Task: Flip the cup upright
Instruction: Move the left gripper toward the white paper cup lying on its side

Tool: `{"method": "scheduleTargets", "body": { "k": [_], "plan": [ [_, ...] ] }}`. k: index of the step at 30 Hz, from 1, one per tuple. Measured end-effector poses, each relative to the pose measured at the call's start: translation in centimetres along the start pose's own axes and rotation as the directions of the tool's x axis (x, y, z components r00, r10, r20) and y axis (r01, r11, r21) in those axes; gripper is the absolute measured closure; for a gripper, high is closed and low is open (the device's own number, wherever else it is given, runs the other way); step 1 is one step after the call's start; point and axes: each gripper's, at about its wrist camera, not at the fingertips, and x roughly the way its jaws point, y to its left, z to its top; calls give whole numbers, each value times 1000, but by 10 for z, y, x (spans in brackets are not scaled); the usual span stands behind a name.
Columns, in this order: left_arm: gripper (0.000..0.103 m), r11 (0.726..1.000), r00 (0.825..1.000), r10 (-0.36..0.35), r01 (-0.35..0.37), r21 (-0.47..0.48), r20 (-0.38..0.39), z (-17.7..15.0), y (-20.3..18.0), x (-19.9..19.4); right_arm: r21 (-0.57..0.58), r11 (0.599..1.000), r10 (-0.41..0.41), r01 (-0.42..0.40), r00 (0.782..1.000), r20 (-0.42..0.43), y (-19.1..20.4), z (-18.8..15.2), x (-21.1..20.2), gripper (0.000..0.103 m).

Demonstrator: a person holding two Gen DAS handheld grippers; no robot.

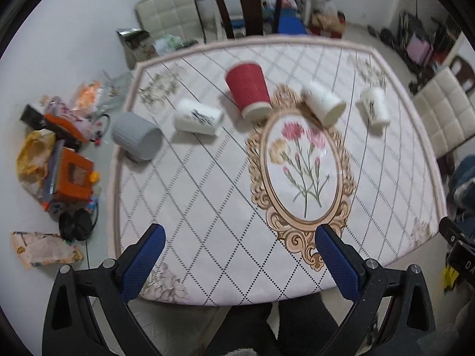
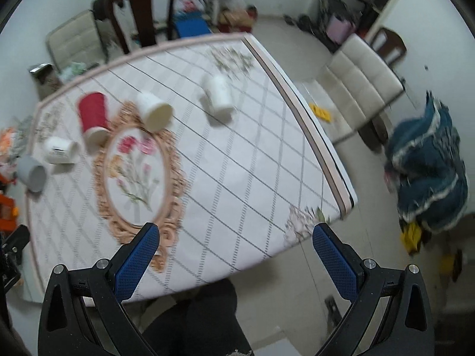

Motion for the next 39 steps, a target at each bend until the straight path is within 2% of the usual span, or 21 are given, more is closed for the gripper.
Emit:
{"method": "scheduleTargets", "body": {
  "k": [6, 12, 18, 21, 26, 32, 34, 39],
  "plan": [
    [0, 998, 998, -11, 15, 64, -61, 19, -42, 34, 51, 998, -19, 24, 995, -95, -29, 10, 71, 0],
    [0, 993, 997, -19, 28, 111, -78, 65, -97, 54, 71, 997, -14, 27, 984, -179, -55, 41, 126, 1],
    [0, 989, 995, -46, 58, 137, -85, 120, -154, 76, 53, 998, -2, 15, 973, -229, -80, 89, 178, 15],
    [0, 985, 994, -57, 71, 158, -96, 144, -181, 93, 47, 999, -8, 20, 971, -239, -92, 113, 202, 16],
    [1, 981, 983, -80, 107, 164, -164, 178, -215, 132, 61, 998, -7, 24, 967, -257, -113, 152, 241, 16],
    [1, 977, 964, -144, 175, 125, -223, 205, -243, 166, 72, 997, -8, 28, 962, -274, -131, 183, 281, 16],
    [11, 974, 961, -158, 189, 121, -228, 211, -251, 171, 76, 997, -8, 30, 960, -280, -137, 192, 293, 16],
    [15, 970, 950, -186, 218, 107, -252, 221, -265, 185, 89, 996, -6, 33, 957, -290, -149, 208, 314, 16]
  ]
}}
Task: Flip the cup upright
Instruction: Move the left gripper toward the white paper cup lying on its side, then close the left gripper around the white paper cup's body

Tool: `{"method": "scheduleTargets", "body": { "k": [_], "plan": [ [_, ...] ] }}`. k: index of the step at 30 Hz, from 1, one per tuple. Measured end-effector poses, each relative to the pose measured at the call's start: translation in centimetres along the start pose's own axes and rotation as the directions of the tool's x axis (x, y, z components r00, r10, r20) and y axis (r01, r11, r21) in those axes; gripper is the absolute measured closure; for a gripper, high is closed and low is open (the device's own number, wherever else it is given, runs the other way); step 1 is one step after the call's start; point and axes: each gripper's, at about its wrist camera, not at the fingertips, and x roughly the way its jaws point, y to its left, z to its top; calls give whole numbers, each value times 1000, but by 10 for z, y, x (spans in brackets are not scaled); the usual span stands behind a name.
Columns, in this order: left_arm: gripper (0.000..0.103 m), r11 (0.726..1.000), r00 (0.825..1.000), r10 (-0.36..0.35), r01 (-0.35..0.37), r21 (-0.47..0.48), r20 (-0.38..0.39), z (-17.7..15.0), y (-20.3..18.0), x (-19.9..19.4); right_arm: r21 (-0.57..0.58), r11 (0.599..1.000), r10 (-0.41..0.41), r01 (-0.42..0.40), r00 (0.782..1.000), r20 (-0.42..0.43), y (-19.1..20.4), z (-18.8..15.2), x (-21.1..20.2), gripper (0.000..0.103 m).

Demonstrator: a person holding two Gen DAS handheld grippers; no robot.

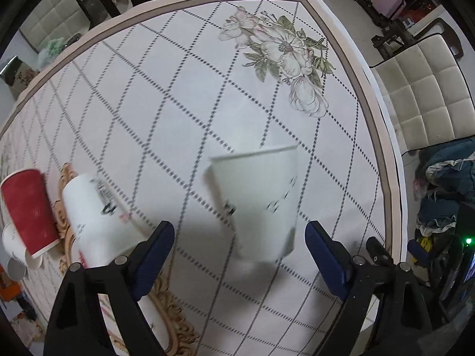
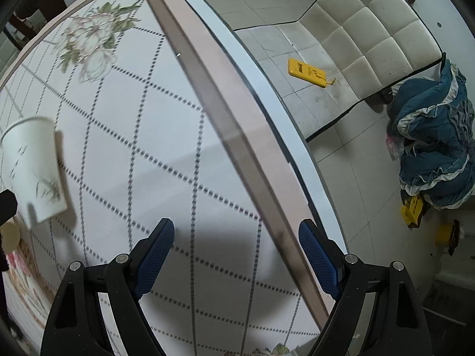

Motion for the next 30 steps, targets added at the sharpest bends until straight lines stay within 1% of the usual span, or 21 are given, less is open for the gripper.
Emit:
{"method": "scheduleTargets", "body": {
  "k": [3, 5, 7, 8, 9, 10, 11, 13, 19, 22, 27, 30],
  "plan": [
    [19, 1000, 1000, -14, 14, -1, -5, 6, -4, 6, 1, 1000, 0, 0, 1000, -6, -4, 8, 8, 16],
    [19, 1000, 1000, -12, 12, -1, -6, 11, -8, 9, 0, 1000, -2, 2, 1000, -8, -6, 12, 12, 16],
    [22, 1000, 1000, -15, 15, 1, -9, 15, -10, 13, -1, 1000, -4, 4, 1000, -11, -8, 16, 17, 16],
    [23, 1000, 1000, -14, 14, 2, -9, 16, -10, 16, -2, 1000, -6, 6, 1000, -11, -8, 17, 18, 16],
    [25, 1000, 1000, -11, 11, 5, -7, 17, -11, 18, -4, 1000, -9, 9, 1000, -12, -8, 15, 18, 16],
    [35, 1000, 1000, -11, 11, 8, -5, 21, -10, 17, -5, 1000, -11, 11, 1000, -13, -8, 16, 20, 16],
    [41, 1000, 1000, -8, 8, 11, -5, 21, -9, 18, -4, 1000, -13, 13, 1000, -13, -10, 18, 21, 16],
    [41, 1000, 1000, -5, 5, 14, 4, 22, -11, 18, -5, 1000, -16, 16, 1000, -13, -10, 18, 23, 17],
    [43, 998, 998, 44, -46, 47, 36, 17, -16, 15, -4, 1000, -20, 20, 1000, -6, -12, 18, 20, 17],
    [43, 997, 997, 53, -56, 49, 51, 16, -16, 9, -3, 1000, -17, 17, 1000, 1, -11, 15, 15, 17],
    [43, 997, 994, 57, -63, 55, 93, 6, -8, -12, -10, 1000, -12, 13, 1000, 27, -9, 8, -2, 17],
    [43, 997, 992, 51, -58, 55, 120, -7, -2, -33, -11, 1000, -8, 9, 999, 48, -7, 0, -17, 17]
  ]
}}
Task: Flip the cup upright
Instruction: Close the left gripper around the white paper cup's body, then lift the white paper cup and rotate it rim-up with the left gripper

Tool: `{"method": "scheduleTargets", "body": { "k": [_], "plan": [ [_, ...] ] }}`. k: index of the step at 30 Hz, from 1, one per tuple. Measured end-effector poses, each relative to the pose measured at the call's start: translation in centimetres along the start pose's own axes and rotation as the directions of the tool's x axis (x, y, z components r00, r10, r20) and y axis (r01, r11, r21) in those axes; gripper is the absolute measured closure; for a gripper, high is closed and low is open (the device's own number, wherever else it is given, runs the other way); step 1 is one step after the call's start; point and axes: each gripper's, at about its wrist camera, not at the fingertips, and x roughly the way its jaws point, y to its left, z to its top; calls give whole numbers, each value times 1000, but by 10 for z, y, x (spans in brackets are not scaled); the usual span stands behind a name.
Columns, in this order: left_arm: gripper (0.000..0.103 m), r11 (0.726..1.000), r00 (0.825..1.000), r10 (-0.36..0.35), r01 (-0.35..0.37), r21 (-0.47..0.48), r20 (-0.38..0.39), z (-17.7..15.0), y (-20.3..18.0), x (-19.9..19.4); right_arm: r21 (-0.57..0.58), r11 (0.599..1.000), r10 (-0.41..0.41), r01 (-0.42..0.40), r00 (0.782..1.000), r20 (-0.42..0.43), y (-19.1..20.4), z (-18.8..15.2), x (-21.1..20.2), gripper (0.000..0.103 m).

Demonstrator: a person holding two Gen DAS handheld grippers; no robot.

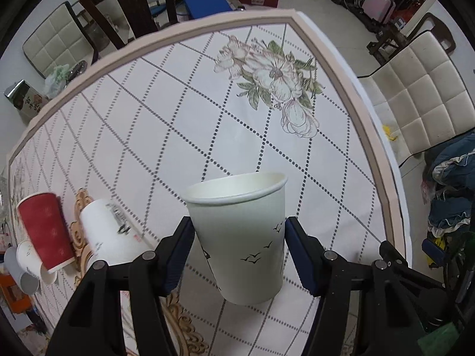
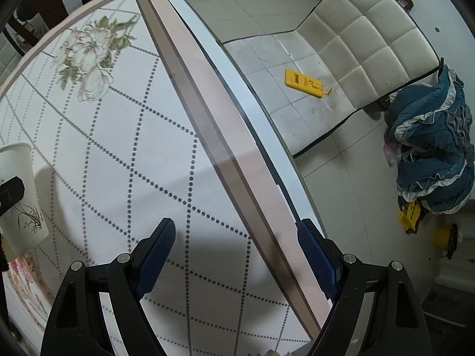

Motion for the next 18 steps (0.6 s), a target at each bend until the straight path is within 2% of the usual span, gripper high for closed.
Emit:
{"method": "scheduleTargets", "body": {
  "k": [3, 6, 12, 18],
  "plan": [
    [43, 1000, 1000, 4, -4, -3, 20, -3, -4, -15, -4, 1000, 7, -7, 1000, 19, 2, -12, -18, 17],
    [43, 1000, 999, 12, -12, -7, 39, -17, 8, -40, -15, 1000, 9, -8, 999, 32, 7, -27, -36, 17],
    [43, 999, 999, 35, -34, -39, 38, -74, 58, -71, -38, 999, 14, -13, 999, 51, 29, -68, -68, 17],
    [43, 989, 999, 42, -44, -139, -18, -142, 118, -68, -74, 996, 44, -41, 998, 40, 70, -112, -84, 17]
  ]
}}
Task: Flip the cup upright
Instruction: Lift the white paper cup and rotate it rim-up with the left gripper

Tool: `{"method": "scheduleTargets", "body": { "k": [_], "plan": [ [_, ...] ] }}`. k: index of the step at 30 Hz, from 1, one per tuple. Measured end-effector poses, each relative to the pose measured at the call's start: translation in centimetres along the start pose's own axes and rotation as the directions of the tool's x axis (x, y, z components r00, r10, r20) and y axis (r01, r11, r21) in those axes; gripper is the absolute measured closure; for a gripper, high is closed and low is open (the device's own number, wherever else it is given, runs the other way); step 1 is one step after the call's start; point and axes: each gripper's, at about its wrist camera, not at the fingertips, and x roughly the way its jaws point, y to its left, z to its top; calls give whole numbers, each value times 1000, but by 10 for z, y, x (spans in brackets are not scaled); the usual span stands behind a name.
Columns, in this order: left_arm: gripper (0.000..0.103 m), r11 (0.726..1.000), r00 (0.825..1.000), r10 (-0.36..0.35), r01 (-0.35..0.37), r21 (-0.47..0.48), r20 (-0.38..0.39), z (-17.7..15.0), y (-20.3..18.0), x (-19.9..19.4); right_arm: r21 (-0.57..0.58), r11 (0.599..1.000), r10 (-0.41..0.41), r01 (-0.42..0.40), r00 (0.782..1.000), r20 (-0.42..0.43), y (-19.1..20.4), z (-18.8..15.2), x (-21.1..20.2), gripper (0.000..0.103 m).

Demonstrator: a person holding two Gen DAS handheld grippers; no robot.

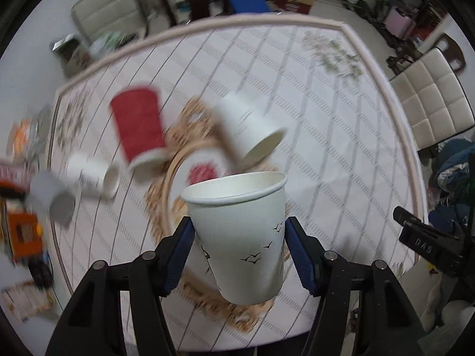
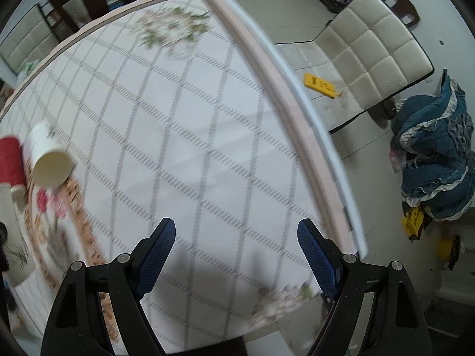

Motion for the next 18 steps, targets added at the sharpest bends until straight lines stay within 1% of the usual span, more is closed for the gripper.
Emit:
{"method": "scheduleTargets", "body": {
  "k": [4, 6, 9, 14, 15, 18],
  "plan": [
    [43, 998, 997, -20, 15, -63, -75, -28, 33, 28, -61, 998, 2, -3, 1000, -15, 37, -22, 1, 17],
    [43, 996, 994, -25, 16, -85, -103, -37, 44, 42, -84, 996, 2, -3, 1000, -12, 51, -28, 5, 17],
    [43, 994, 991, -24, 10, -104, -135, -49, 51, 63, -108, 994, -9, 6, 999, -36, 70, -38, 17, 17],
    [43, 993, 984, -45, 25, -117, -174, -56, 55, 93, -122, 992, -41, 33, 997, -63, 85, -47, 34, 17],
    [41, 993, 984, -45, 25, -118, -173, -57, 55, 97, -122, 992, -47, 39, 997, -68, 86, -46, 37, 17],
    [41, 994, 987, -42, 25, -107, -157, -57, 52, 97, -119, 992, -58, 48, 995, -81, 86, -49, 43, 17]
  ]
}}
